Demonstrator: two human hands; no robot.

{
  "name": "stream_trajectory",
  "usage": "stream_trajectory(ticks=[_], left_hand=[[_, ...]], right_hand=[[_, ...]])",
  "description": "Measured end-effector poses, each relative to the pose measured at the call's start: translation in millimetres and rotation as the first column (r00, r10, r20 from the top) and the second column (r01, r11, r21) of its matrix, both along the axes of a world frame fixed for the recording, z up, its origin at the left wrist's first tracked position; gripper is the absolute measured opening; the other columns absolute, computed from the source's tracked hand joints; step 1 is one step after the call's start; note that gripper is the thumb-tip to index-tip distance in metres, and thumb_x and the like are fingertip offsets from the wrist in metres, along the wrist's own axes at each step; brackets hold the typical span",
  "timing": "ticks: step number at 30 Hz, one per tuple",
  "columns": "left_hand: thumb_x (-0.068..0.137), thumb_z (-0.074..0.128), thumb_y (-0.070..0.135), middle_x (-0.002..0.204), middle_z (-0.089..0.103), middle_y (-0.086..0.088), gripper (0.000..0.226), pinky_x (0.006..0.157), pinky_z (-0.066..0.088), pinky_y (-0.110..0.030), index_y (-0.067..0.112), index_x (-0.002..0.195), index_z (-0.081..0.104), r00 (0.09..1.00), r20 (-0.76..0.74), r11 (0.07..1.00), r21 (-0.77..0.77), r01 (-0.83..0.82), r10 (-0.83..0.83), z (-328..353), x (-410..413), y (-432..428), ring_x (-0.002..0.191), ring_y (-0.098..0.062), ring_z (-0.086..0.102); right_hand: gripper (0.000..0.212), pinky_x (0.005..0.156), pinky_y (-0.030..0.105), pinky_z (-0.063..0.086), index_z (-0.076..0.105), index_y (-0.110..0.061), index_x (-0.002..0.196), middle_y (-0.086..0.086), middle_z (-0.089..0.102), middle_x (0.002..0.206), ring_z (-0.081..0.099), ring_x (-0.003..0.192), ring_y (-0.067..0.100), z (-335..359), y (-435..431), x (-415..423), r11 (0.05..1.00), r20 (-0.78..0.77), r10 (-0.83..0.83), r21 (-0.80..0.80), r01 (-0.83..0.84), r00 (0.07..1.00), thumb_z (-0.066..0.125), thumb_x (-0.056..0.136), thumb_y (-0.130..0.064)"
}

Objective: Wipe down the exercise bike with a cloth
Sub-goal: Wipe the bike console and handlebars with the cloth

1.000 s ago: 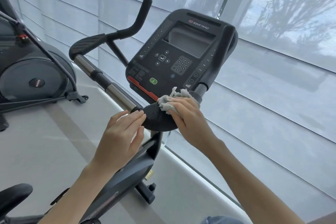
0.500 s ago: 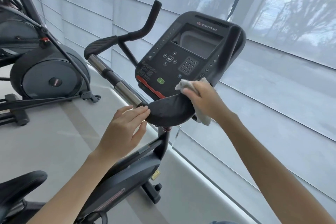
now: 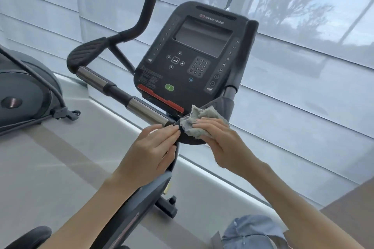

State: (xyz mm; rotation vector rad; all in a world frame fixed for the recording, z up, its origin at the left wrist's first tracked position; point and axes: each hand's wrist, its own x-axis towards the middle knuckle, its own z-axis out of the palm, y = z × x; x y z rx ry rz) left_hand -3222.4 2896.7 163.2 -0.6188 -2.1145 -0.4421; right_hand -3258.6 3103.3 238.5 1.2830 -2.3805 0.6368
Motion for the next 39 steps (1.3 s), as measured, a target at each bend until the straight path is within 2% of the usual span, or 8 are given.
stream_trajectory(ticks=[2, 4, 11, 20, 26, 30, 33, 39], left_hand=[[0.093, 0.050, 0.017, 0.119, 0.067, -0.009, 0.031, 0.102, 0.044, -0.035, 0.003, 0.113, 0.069, 0.999, -0.013, 0.999, -0.013, 0.035, -0.036, -1.8, -2.5, -4.8, 0.113, -0.016, 0.058], [0.092, 0.052, 0.017, 0.121, 0.066, -0.008, 0.031, 0.102, 0.043, -0.035, 0.004, 0.114, 0.068, 0.998, -0.012, 0.998, -0.024, 0.062, -0.062, -3.8, -5.0, -8.5, 0.115, -0.016, 0.058], [0.091, 0.049, 0.020, 0.121, 0.065, -0.013, 0.037, 0.098, 0.048, -0.043, 0.001, 0.116, 0.066, 1.000, -0.013, 1.000, 0.008, -0.007, 0.007, -10.9, -12.0, -23.9, 0.114, -0.026, 0.061], [0.093, 0.046, 0.023, 0.126, 0.062, -0.013, 0.040, 0.101, 0.045, -0.046, 0.001, 0.120, 0.064, 1.000, -0.010, 0.999, -0.045, -0.027, 0.027, -16.6, -16.9, -34.7, 0.120, -0.026, 0.057], [0.094, 0.045, 0.022, 0.129, 0.060, -0.013, 0.040, 0.101, 0.045, -0.047, 0.001, 0.122, 0.062, 1.000, -0.006, 0.998, -0.057, -0.006, 0.006, -16.9, -17.6, -37.6, 0.121, -0.025, 0.056], [0.093, 0.046, 0.024, 0.130, 0.059, -0.014, 0.041, 0.103, 0.044, -0.046, 0.001, 0.123, 0.062, 0.999, 0.008, 0.998, -0.060, -0.033, 0.033, -18.7, -15.3, -34.5, 0.122, -0.026, 0.055], [0.092, 0.047, 0.022, 0.130, 0.059, -0.014, 0.041, 0.103, 0.042, -0.045, 0.001, 0.123, 0.061, 0.999, 0.014, 0.997, -0.057, -0.042, 0.043, -18.1, -14.4, -33.0, 0.123, -0.025, 0.055], [0.089, 0.048, 0.017, 0.133, 0.057, -0.013, 0.041, 0.104, 0.039, -0.044, 0.000, 0.125, 0.060, 0.998, 0.050, 0.998, -0.055, -0.036, 0.039, -16.1, -9.9, -33.7, 0.125, -0.023, 0.053]], right_hand=[[0.020, 0.098, 0.017, 0.035, 0.064, -0.022, 0.106, -0.027, 0.058, 0.114, 0.054, 0.113, 0.008, 19.0, 0.9, -7.4, 0.983, 0.059, -0.069, -0.168, 0.078, 0.996, 0.049, 0.096, -0.013], [0.021, 0.094, 0.011, 0.034, 0.064, -0.026, 0.106, -0.031, 0.055, 0.108, 0.055, 0.109, 0.009, 38.4, 2.7, -26.7, 0.924, 0.060, -0.247, -0.284, 0.254, 0.967, 0.050, 0.094, -0.017], [0.022, 0.098, 0.041, 0.035, 0.069, -0.010, 0.097, 0.003, 0.069, 0.093, 0.052, 0.101, 0.026, 34.2, -17.6, -70.8, 0.904, 0.028, -0.425, 0.065, 0.423, 0.905, 0.048, 0.096, -0.009], [0.025, 0.107, 0.035, 0.036, 0.065, -0.002, 0.113, 0.008, 0.062, 0.123, 0.053, 0.119, 0.022, -6.7, -48.9, -0.1, 0.953, -0.062, -0.292, 0.063, 0.296, 0.954, 0.050, 0.094, -0.010], [0.023, 0.102, 0.031, 0.040, 0.066, -0.009, 0.107, -0.001, 0.064, 0.117, 0.055, 0.116, 0.015, -0.4, -38.3, 20.3, 0.993, 0.002, -0.120, -0.014, 0.120, 0.993, 0.047, 0.094, -0.008], [0.025, 0.094, 0.011, 0.035, 0.065, -0.025, 0.107, -0.019, 0.063, 0.102, 0.056, 0.109, 0.010, 34.4, -22.0, -7.6, 0.887, 0.110, -0.373, -0.249, 0.389, 0.921, 0.048, 0.094, -0.013], [0.022, 0.094, 0.003, 0.026, 0.068, -0.012, 0.107, -0.011, 0.060, 0.109, 0.051, 0.112, 0.011, 34.8, -23.8, -28.6, 0.890, 0.103, -0.437, -0.090, 0.446, 0.893, 0.051, 0.094, -0.007], [0.021, 0.107, 0.028, 0.032, 0.067, -0.004, 0.108, 0.008, 0.064, 0.119, 0.050, 0.117, 0.012, -2.9, -39.0, -9.2, 0.939, -0.076, -0.344, -0.050, 0.341, 0.936, 0.054, 0.092, -0.005]])
